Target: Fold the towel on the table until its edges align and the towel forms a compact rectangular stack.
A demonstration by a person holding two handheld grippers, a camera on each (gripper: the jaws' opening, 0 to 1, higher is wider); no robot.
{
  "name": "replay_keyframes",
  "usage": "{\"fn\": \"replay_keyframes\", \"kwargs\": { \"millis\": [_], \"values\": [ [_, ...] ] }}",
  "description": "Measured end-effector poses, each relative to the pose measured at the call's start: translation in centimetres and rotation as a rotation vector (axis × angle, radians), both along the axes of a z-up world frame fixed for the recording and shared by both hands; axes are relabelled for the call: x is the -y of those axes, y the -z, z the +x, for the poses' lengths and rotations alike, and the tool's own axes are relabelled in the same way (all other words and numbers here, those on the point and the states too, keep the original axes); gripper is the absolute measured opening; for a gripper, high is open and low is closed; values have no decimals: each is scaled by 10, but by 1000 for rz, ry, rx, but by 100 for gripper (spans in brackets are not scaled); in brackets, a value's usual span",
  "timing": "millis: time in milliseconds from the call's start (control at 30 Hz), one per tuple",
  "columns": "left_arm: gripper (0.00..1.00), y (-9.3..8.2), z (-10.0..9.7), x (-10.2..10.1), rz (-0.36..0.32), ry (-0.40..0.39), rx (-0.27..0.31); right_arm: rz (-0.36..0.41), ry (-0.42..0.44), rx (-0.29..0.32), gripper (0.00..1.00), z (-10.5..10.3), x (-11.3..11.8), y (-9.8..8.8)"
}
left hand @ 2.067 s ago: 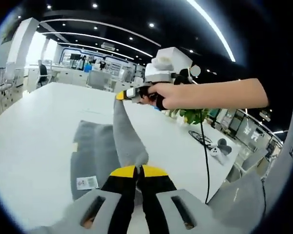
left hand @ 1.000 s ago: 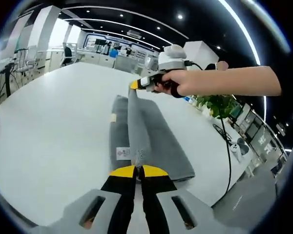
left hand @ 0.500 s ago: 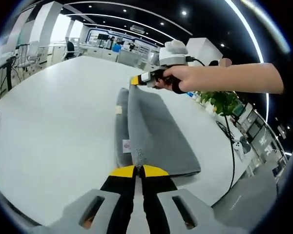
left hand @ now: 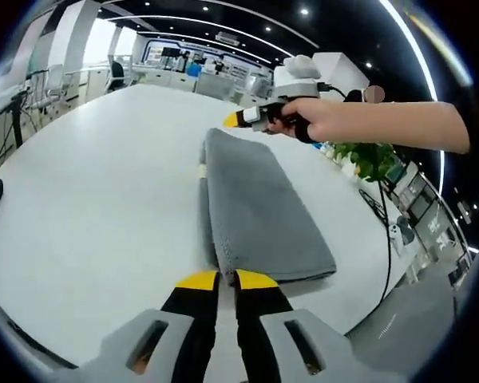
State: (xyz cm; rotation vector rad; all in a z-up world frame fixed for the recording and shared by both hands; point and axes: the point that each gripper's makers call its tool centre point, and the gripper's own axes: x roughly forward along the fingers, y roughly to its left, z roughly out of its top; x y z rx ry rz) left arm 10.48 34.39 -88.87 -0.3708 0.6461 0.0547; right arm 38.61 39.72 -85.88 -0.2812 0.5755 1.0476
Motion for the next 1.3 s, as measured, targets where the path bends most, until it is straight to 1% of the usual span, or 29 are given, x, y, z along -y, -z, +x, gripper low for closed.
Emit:
{"fn": "replay_keyframes", "kwargs": {
  "millis": [67, 133, 233, 500, 600, 667, 800, 833, 867, 900, 1033, 1100, 1133, 1167, 1233, 1300],
  "values": [
    [9, -2, 2, -1, 8, 9, -1, 6, -15, -5, 13, -4, 2, -3],
    [10, 0, 5, -2, 32, 34, -7, 8, -21, -8, 16, -4, 5, -3],
    [13, -1, 12, -4, 44, 52, -8, 6, -36, -5, 19, -6, 10, -5],
    [17, -12, 37, -12, 83, 88, 24, 22, -32, -26, 21, -5, 26, -8],
    [20, -12, 45, -13, 98, 117, 24, 17, -32, -25, 25, -5, 33, -7],
    [22, -14, 51, -15, 115, 133, 26, 17, -24, -28, 30, -3, 39, -6],
    [27, -17, 64, -20, 132, 141, 42, 13, -17, -28, 34, -3, 50, -5],
    [28, -17, 66, -20, 135, 150, 46, 16, -11, -35, 35, -3, 55, -4],
    [27, -18, 70, -21, 147, 163, 49, 44, 18, -60, 36, -5, 59, -6],
    [27, -19, 73, -22, 156, 173, 49, 60, 30, -66, 36, -6, 62, -7],
    [29, -22, 85, -27, 177, 189, 60, 59, 48, -76, 37, -11, 77, -3],
    [32, -24, 93, -32, 185, 190, 66, 59, 64, -87, 37, -14, 88, -1],
    [33, -24, 95, -34, 188, 193, 67, 62, 71, -89, 37, -14, 89, 0],
    [35, -24, 100, -34, 191, 198, 69, 72, 78, -87, 37, -15, 94, -1],
    [38, -24, 107, -34, 186, 207, 80, 65, 82, -79, 37, -17, 101, 2],
    [42, -22, 111, -33, 187, 213, 75, 61, 83, -85, 37, -21, 106, 4]
  ]
}}
